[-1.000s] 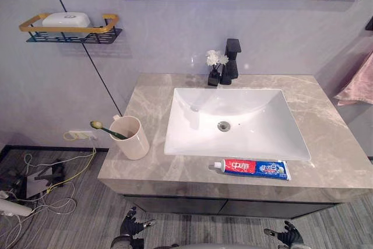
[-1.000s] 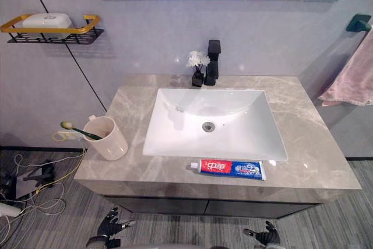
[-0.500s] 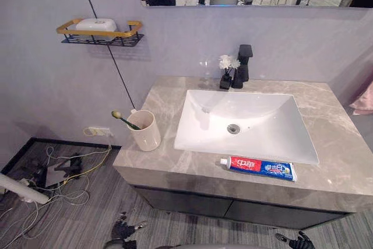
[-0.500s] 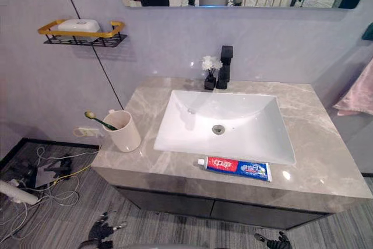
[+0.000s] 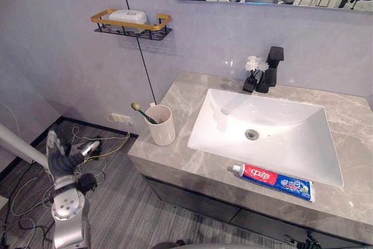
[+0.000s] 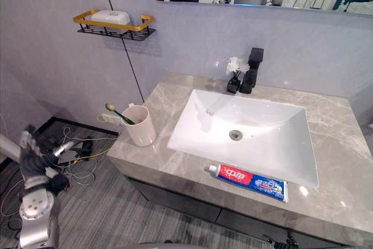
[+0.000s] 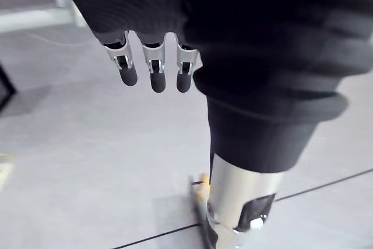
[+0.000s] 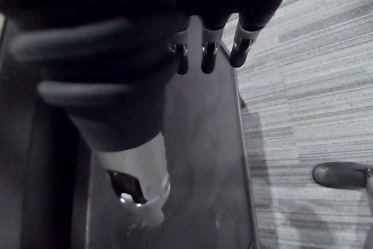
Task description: Organize washtable
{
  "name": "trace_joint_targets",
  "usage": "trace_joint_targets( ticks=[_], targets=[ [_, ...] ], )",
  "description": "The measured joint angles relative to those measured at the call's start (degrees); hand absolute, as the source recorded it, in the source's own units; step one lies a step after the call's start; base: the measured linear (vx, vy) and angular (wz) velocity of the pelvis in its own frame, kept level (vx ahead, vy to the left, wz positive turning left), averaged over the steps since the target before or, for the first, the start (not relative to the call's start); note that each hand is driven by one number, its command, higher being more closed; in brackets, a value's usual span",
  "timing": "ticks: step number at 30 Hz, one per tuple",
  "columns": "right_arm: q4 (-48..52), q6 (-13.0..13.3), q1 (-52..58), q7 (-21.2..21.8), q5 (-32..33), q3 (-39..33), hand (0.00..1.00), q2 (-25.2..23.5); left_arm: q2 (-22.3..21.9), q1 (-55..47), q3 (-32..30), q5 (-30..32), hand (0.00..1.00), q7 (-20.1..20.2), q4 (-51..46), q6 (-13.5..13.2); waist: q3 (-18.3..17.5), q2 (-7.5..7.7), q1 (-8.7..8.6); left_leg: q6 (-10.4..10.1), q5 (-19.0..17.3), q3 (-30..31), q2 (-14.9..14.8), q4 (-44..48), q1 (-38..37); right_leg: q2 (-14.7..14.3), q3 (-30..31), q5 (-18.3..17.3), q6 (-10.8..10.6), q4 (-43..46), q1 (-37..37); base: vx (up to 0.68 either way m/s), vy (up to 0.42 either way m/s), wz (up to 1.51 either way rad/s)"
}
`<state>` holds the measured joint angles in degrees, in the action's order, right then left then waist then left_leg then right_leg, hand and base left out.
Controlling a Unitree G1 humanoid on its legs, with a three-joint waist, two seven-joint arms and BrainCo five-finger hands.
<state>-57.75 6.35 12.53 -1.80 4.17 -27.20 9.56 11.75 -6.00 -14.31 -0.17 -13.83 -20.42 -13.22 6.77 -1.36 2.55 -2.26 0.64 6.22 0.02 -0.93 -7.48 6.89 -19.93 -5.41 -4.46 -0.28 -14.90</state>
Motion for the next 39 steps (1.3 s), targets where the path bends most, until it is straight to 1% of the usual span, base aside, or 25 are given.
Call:
trace_joint_targets(
  ticks=[1,2,3,4,5,7,8,9,11,13,15,17,19,21,22,25,28,31,39],
  targets=[
    [-0.01,0.00,0.13,0.24,0.34,0.02,0.00,-0.17,0.15,0.61,1.67,0.89,0.00,0.05,-1.39,-0.44,-0.02,-0.03,-0.05,0.00,0.00,0.01,0.01,0.05,0.05,0.01,-0.02,0.00,0.00,0.04,0.01,-0.06,0.010,0.02],
    [-0.35,0.00,0.21,0.87,1.05,0.15,0.00,-0.42,0.71,2.17,5.67,2.30,0.00,0.51,-4.39,-1.29,-0.04,-0.07,-0.19,-0.01,-0.01,0.02,0.02,0.22,0.23,0.03,-0.03,0.00,0.00,0.14,0.04,-0.06,0.007,0.01],
    [-0.60,0.00,0.25,0.92,1.16,0.22,0.00,-0.45,0.91,2.97,7.03,3.17,0.00,0.98,-5.18,-1.50,-0.07,-0.11,-0.32,-0.02,-0.02,0.02,0.02,0.25,0.31,0.03,-0.02,0.00,0.00,0.18,0.05,-0.09,0.007,0.00],
    [-1.39,0.03,0.32,0.94,1.54,0.24,0.00,-0.41,1.41,4.68,9.77,3.92,0.00,1.41,-6.44,-1.84,-0.17,-0.23,-0.50,-0.17,-0.12,0.00,0.00,0.26,0.51,0.02,-0.01,0.00,0.00,0.25,0.10,-0.06,0.004,0.00],
    [-1.76,0.01,0.33,0.94,1.63,0.25,0.00,-0.42,1.73,5.41,10.92,4.74,0.00,1.50,-7.03,-1.95,-0.19,-0.27,-0.62,-0.20,-0.15,-0.01,-0.02,0.25,0.52,0.01,0.00,0.00,0.00,0.27,0.13,-0.06,0.005,-0.01],
    [-2.14,0.02,0.40,1.02,1.94,1.30,0.00,-0.41,3.36,6.69,14.33,6.78,0.00,2.37,-9.08,-2.62,-0.25,-0.35,-1.86,-0.20,-0.14,-0.24,-0.10,0.25,0.40,-0.02,0.24,0.01,0.00,0.29,0.19,-0.03,0.007,-0.05],
    [-2.19,0.02,0.47,1.11,1.96,1.41,0.00,-0.44,3.49,7.28,15.26,7.54,0.00,2.72,-9.17,-2.73,-0.32,-0.42,-1.86,-0.18,-0.13,-0.45,-0.14,0.26,0.12,-0.04,0.46,0.02,0.01,0.29,0.21,0.00,0.010,-0.14],
    [-2.29,0.01,0.89,1.38,1.96,1.57,0.00,-0.44,4.01,8.24,17.49,7.90,0.00,2.87,-9.50,-2.90,-0.33,-0.40,-1.83,-0.02,-0.02,-0.90,-0.21,0.26,-0.25,-0.07,0.94,0.03,0.03,0.30,0.22,0.00,0.013,-0.16],
    [-2.31,0.01,1.41,1.94,1.99,2.15,0.00,-0.44,5.43,9.82,21.63,9.00,0.00,4.11,-9.98,-2.93,-0.44,-0.58,-1.93,0.02,-0.07,-1.26,-0.27,0.42,-0.27,-0.07,1.23,0.04,0.03,0.29,0.24,-0.01,0.012,-0.12],
    [-2.30,0.01,1.36,2.13,2.07,3.62,0.00,-0.45,6.77,11.54,27.24,9.90,0.00,7.20,-10.68,-3.38,-0.45,-0.58,-2.17,-0.02,-0.11,-1.80,-0.51,0.40,-0.19,-0.20,1.75,0.12,0.14,0.29,0.67,-0.02,0.011,-0.12],
    [-2.25,0.01,0.77,2.15,2.09,4.12,0.00,-0.45,7.17,12.36,29.74,9.90,0.00,8.99,-10.63,-3.36,-0.45,-0.56,-2.46,-0.07,-0.14,-2.37,-0.82,0.39,0.12,-0.46,2.72,0.24,0.31,0.27,1.28,-0.02,0.007,-0.17],
    [-2.23,0.01,0.60,2.14,2.12,4.52,0.00,-0.46,7.21,12.58,32.74,9.90,0.00,10.41,-10.02,-3.31,-0.53,-0.37,-3.28,-0.10,-0.15,-2.46,-1.00,0.38,0.38,-0.61,2.74,0.27,0.36,0.27,1.64,-0.01,-0.007,-0.07],
    [-2.19,-0.03,0.73,2.15,2.22,4.58,0.00,-0.46,7.09,14.71,38.04,10.03,0.00,12.78,-6.37,-3.04,-0.58,-0.38,-3.51,-0.11,-0.12,-2.52,-1.15,0.39,0.91,-0.74,2.83,0.32,0.43,0.28,2.31,0.00,0.000,0.00],
    [-2.14,-0.03,0.76,2.14,2.31,4.55,0.00,-0.45,6.80,16.10,40.65,11.05,0.00,14.26,-3.26,-2.32,-0.59,-0.36,-3.89,-0.11,-0.13,-2.59,-1.17,0.38,0.85,-0.75,2.86,0.32,0.43,0.32,2.29,0.00,0.000,0.00],
    [-1.98,-0.03,0.55,2.15,2.46,4.55,0.00,-0.46,6.42,16.58,42.39,12.44,0.00,15.62,-0.65,-1.47,-0.59,-0.37,-4.76,-0.11,-0.13,-2.66,-1.17,0.28,0.88,-0.73,2.93,0.31,0.43,0.31,2.39,0.01,0.004,-0.04],
    [-1.83,-0.03,0.66,2.14,2.74,4.38,0.00,-0.52,5.21,17.45,45.53,14.47,0.00,17.47,4.62,-0.41,-0.69,-0.53,-4.94,-0.11,-0.13,-3.48,-1.34,-0.08,1.14,-0.75,3.63,0.31,0.42,0.54,3.29,0.01,0.007,-0.12],
    [-1.41,-0.12,0.83,2.10,3.25,3.20,0.00,-0.72,4.66,17.57,47.60,16.22,0.00,17.62,9.90,0.67,-0.71,-0.50,-5.15,-0.12,-0.13,-3.52,-1.40,-0.27,0.93,-0.80,3.84,0.34,0.43,0.25,3.20,0.01,0.002,-0.06],
    [-1.13,-0.12,0.72,2.08,3.73,2.40,0.00,-0.73,4.14,17.57,48.32,17.41,0.00,17.71,13.65,1.72,-0.71,-0.52,-5.24,-0.13,-0.14,-3.53,-1.50,-0.40,0.94,-0.90,3.75,0.34,0.43,0.04,3.16,0.00,0.000,0.00],
    [0.69,-0.13,0.25,2.02,4.22,2.24,0.00,-0.78,2.86,18.11,50.63,21.33,0.00,17.54,20.43,2.32,-0.57,-0.54,-5.76,-0.16,-0.11,-3.94,-1.57,-1.08,0.93,-0.94,3.79,0.35,0.41,-0.40,3.35,0.00,0.000,0.00]
  ],
)
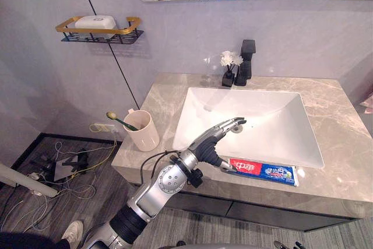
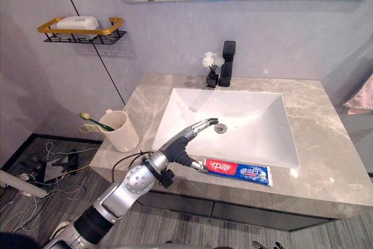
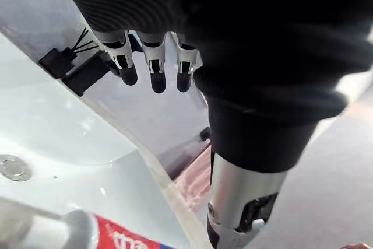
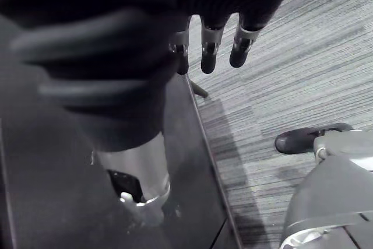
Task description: Organize washtable
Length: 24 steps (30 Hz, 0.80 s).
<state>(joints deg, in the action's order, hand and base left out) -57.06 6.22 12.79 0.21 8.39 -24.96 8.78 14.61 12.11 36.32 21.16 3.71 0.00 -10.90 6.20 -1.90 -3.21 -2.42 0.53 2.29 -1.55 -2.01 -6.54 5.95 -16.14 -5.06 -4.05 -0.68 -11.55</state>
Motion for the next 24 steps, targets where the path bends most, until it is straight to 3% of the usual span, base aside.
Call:
trace_joint_targets(
  ticks=[4,20,21,24],
  targets=[
    [0.11,0.00,-0.40,-0.11,0.01,0.00,0.00,-0.27,-0.47,0.93,1.84,2.58,0.00,-0.04,2.70,0.69,0.19,-0.10,-1.02,-0.01,-0.01,-0.20,-0.03,-0.46,-0.01,-0.07,0.09,0.02,-0.01,-0.55,0.06,0.00,-0.002,-0.01],
    [1.29,0.03,-2.57,-1.21,0.05,0.17,0.00,-0.74,-3.24,4.93,4.92,9.24,0.00,-1.45,6.82,0.73,2.52,-0.46,-2.37,-0.66,-0.40,-1.20,-0.10,-0.89,-0.32,0.10,0.91,-0.10,-0.18,-0.38,0.42,0.00,-0.002,-0.03],
    [1.45,0.03,-2.54,-1.25,0.05,0.17,0.00,-0.75,-3.73,5.09,4.95,9.84,1.00,-1.58,7.42,0.73,2.69,-0.61,-2.37,-0.67,-0.41,-1.26,-0.11,-0.85,-0.34,0.11,1.01,-0.11,-0.19,-0.26,0.45,-0.05,-0.002,-0.02],
    [1.65,0.03,-2.52,-1.27,0.05,0.19,0.00,-0.75,-4.15,5.31,5.54,10.55,1.00,-1.70,7.42,0.60,2.91,-0.89,-2.36,-0.69,-0.42,-1.30,-0.13,-0.74,-0.34,0.13,1.07,-0.13,-0.20,-0.10,0.52,-0.05,-0.003,-0.01]
  ],
)
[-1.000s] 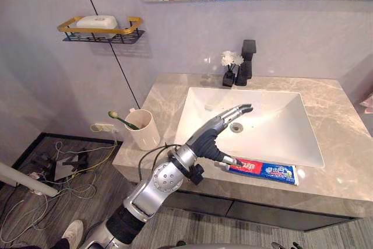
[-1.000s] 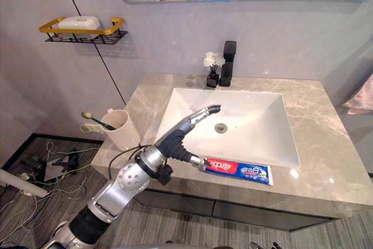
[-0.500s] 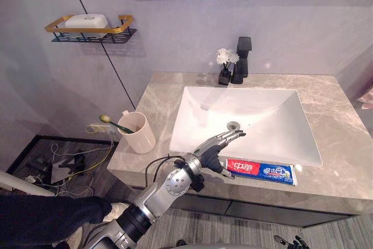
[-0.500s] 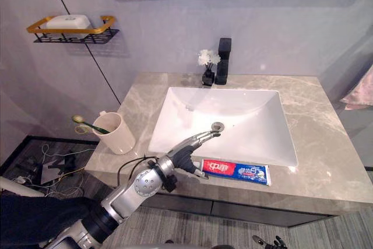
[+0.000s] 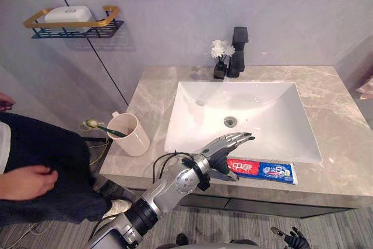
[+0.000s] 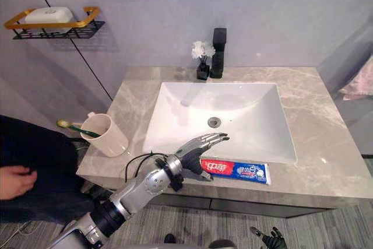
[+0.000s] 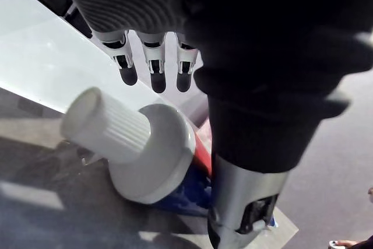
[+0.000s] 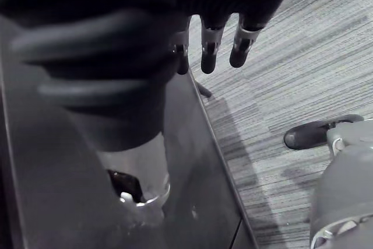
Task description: Organize washtable
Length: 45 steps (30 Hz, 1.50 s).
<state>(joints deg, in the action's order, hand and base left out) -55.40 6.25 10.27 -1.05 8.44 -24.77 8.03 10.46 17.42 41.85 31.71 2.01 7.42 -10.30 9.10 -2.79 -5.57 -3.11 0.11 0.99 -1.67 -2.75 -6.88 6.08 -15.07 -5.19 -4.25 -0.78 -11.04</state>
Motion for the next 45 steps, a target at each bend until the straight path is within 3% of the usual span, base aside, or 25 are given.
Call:
trace_joint_targets(
  ticks=[19,24,32,38,45],
  targets=[
    [0.03,-0.02,0.00,-0.25,2.50,-0.15,0.00,0.24,-0.04,1.40,-0.37,0.18,1.00,-1.39,1.16,0.09,0.35,-0.65,-0.29,-0.40,-0.36,-2.34,-0.36,-0.24,-0.98,-0.08,2.12,-0.09,-0.06,0.31,0.36,-0.03,-0.003,-0.06],
    [0.14,-0.01,0.24,-0.40,4.30,-0.36,0.00,0.24,0.04,-0.77,-2.53,-0.21,1.00,-2.24,0.83,0.42,0.35,-0.75,-1.40,-0.37,-0.63,-3.14,-0.47,-0.24,-1.10,-0.18,2.86,-0.06,-0.04,0.01,0.46,-0.02,-0.005,-0.08],
    [5.13,0.16,1.14,-2.73,6.94,-5.86,0.00,-0.41,0.98,-3.42,-7.29,-0.90,1.00,-3.36,-0.83,1.31,0.15,-1.14,-1.64,-0.87,-1.56,-6.93,-1.75,-0.23,-1.84,-1.40,6.44,0.16,0.23,-0.44,1.26,0.01,-0.021,-0.24],
    [16.07,0.76,2.75,-4.88,9.38,-12.31,0.00,-2.25,0.40,-4.30,-11.96,-2.58,1.00,-3.80,-5.52,2.58,0.10,-1.20,-1.43,-0.97,-1.64,-9.20,-2.30,-0.16,-1.87,-1.92,8.67,0.14,0.25,-0.25,2.38,-0.01,-0.022,-0.18],
    [40.23,1.89,5.15,-6.58,8.64,-15.89,0.00,-3.20,-2.60,-5.33,-18.11,-4.13,1.00,-4.83,-11.75,2.58,0.11,-1.18,-1.53,-0.71,-2.95,-11.50,-2.74,1.90,-1.86,-2.18,11.02,0.10,0.24,1.55,3.37,-0.02,-0.003,-0.20]
  ],
)
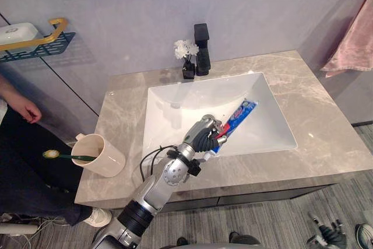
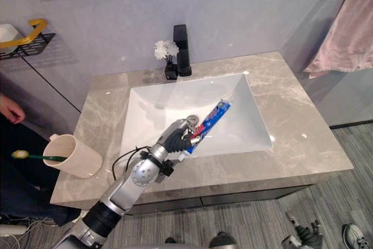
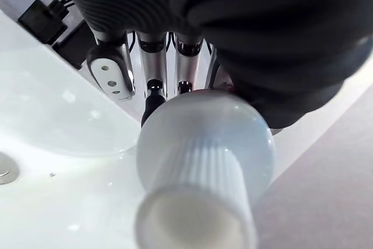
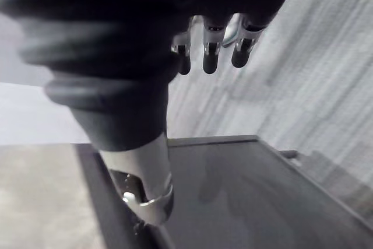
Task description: Organize washtable
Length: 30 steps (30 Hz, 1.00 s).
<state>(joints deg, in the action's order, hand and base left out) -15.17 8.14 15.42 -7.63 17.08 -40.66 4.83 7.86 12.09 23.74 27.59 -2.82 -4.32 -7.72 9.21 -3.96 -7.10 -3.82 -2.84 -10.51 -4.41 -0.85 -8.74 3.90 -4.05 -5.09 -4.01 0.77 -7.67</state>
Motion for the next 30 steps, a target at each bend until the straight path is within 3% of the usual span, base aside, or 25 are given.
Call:
trace_joint_targets(
  ticks=[8,12,16,19,26,30],
  targets=[
    [21.64,0.60,-0.10,-0.15,-2.72,0.00,0.00,0.24,-0.79,-5.50,-6.85,-0.52,1.00,-0.90,-7.34,-0.03,-0.29,-0.02,0.17,0.07,-1.65,-2.39,-0.73,1.28,0.24,-1.19,2.78,0.22,0.21,0.56,1.75,-0.04,-0.007,-0.18],
    [29.10,2.87,-2.40,2.12,-1.85,2.16,0.00,6.84,-0.02,-6.49,-8.75,-1.73,1.00,-0.87,-9.17,-0.03,-1.15,0.14,0.15,0.09,-1.67,-2.29,-0.66,1.36,0.51,-1.26,2.88,0.38,0.33,0.59,2.01,0.00,-0.001,-0.02],
    [30.36,6.21,-9.90,5.95,3.13,8.46,0.00,14.91,1.08,-6.71,-8.81,-3.45,1.00,-0.71,-11.53,-0.10,-2.19,0.85,0.55,0.11,-1.65,-1.39,-0.59,1.69,1.09,-1.22,2.09,0.48,0.34,0.50,1.70,0.01,-0.013,0.10],
    [30.36,6.81,-12.33,8.06,6.85,12.05,0.00,17.61,1.15,-6.87,-8.66,-4.72,1.00,-0.41,-12.65,-0.37,-2.31,0.67,1.60,0.15,-1.62,0.14,-0.46,1.79,1.23,-0.96,0.68,0.48,0.34,0.04,0.98,-0.02,-0.014,0.25],
    [30.07,6.63,-19.89,11.60,15.09,27.13,0.00,18.25,1.86,-7.44,-8.37,-6.34,1.00,-0.58,-13.31,-0.36,-4.37,0.09,2.05,0.65,-1.22,2.91,0.38,1.86,2.42,-0.24,-2.27,0.50,0.33,-0.91,0.00,0.00,-0.003,0.22],
    [29.90,4.93,-20.82,13.37,16.80,33.16,0.00,18.07,1.76,-6.46,-7.49,-6.73,1.00,-1.05,-13.31,-0.35,-4.69,0.03,3.13,0.89,-1.05,3.77,0.72,1.84,2.45,0.20,-3.43,0.51,0.31,-0.93,-0.41,0.00,0.002,0.13]
  ],
)
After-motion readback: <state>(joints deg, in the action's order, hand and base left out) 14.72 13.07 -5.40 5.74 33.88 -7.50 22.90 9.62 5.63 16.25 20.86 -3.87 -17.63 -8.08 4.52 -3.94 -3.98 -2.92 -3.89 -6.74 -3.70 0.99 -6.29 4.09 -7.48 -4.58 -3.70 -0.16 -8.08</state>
